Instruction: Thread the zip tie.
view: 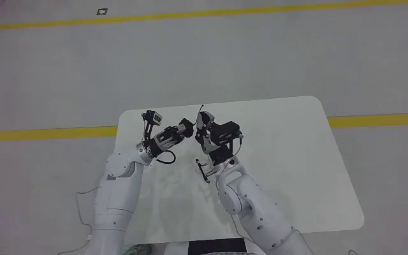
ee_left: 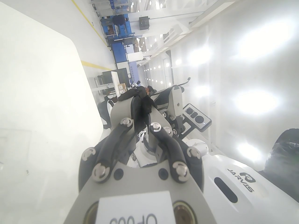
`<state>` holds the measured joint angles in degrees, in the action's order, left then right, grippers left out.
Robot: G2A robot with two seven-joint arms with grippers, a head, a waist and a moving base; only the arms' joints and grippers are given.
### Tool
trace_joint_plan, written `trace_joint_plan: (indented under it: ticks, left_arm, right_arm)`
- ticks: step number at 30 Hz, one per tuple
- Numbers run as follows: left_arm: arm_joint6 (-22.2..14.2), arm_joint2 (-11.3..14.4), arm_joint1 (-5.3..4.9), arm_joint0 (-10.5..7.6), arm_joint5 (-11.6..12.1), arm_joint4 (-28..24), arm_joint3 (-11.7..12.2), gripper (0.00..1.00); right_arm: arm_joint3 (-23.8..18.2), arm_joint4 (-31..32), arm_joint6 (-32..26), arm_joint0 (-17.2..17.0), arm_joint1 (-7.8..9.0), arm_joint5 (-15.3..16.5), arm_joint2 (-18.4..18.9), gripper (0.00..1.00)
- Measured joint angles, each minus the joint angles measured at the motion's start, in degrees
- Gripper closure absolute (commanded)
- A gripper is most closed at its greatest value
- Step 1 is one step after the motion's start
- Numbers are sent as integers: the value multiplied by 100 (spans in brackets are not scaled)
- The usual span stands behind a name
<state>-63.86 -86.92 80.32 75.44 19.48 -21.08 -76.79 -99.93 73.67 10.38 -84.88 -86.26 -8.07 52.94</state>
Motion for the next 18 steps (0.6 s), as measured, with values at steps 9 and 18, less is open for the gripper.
trace_joint_plan:
  ticks: [9, 18]
  left_arm:
    - [0, 0, 0, 0, 0, 0, 0, 100]
    - [0, 0, 0, 0, 0, 0, 0, 100]
  right_arm:
    - [1, -17, 3, -13, -7, 26, 10, 100]
    - [5, -39, 13, -20, -14, 55, 18, 100]
